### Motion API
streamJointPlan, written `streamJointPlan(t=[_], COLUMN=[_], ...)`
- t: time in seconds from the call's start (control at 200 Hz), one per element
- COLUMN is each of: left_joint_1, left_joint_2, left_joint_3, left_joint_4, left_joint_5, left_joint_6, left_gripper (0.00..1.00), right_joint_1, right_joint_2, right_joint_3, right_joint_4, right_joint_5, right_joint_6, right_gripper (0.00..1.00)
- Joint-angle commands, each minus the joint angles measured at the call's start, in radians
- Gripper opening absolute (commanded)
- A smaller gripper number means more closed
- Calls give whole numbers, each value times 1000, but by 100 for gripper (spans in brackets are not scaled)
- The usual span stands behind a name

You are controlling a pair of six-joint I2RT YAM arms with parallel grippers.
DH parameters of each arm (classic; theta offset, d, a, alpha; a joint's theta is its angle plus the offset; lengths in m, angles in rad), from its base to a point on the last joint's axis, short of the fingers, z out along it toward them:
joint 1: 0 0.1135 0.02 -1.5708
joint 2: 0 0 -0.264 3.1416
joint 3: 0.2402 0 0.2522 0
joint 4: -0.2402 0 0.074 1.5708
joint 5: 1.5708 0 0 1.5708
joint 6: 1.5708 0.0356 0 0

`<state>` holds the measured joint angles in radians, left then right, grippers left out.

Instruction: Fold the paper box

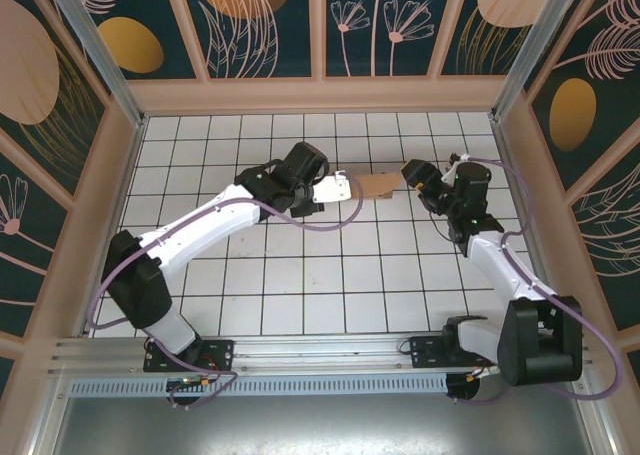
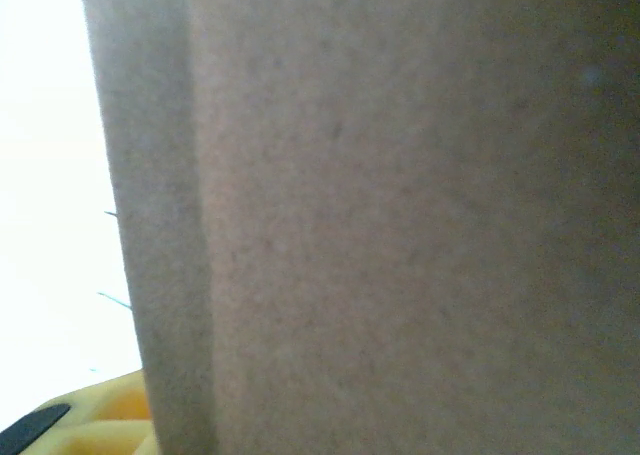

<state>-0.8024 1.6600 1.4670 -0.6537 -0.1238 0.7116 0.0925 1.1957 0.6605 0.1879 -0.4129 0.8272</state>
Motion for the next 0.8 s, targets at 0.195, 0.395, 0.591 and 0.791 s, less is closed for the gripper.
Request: streamJointPlan(t=[0.195, 0.395, 0.591, 0.791], left_joint_1=[-4, -4, -4, -4], left_joint_2=[91, 154, 245, 286], left_joint_3=[68, 114, 177, 218], left_joint_4=[-284, -286, -325, -289], left_joint_5=[181, 222, 178, 163], left_joint_6=[-98, -94, -96, -118], left_gripper=[46, 50, 53, 68], right_joint_1=[54, 79, 92, 92], right_joint_2=[88, 114, 158, 223], right_joint_3=[-25, -6, -4, -6], right_joint_4=[-77, -65, -55, -29], right_joint_5=[109, 78, 74, 12], right_joint_6=[-93, -68, -65, -64], right_gripper=[69, 69, 69, 70])
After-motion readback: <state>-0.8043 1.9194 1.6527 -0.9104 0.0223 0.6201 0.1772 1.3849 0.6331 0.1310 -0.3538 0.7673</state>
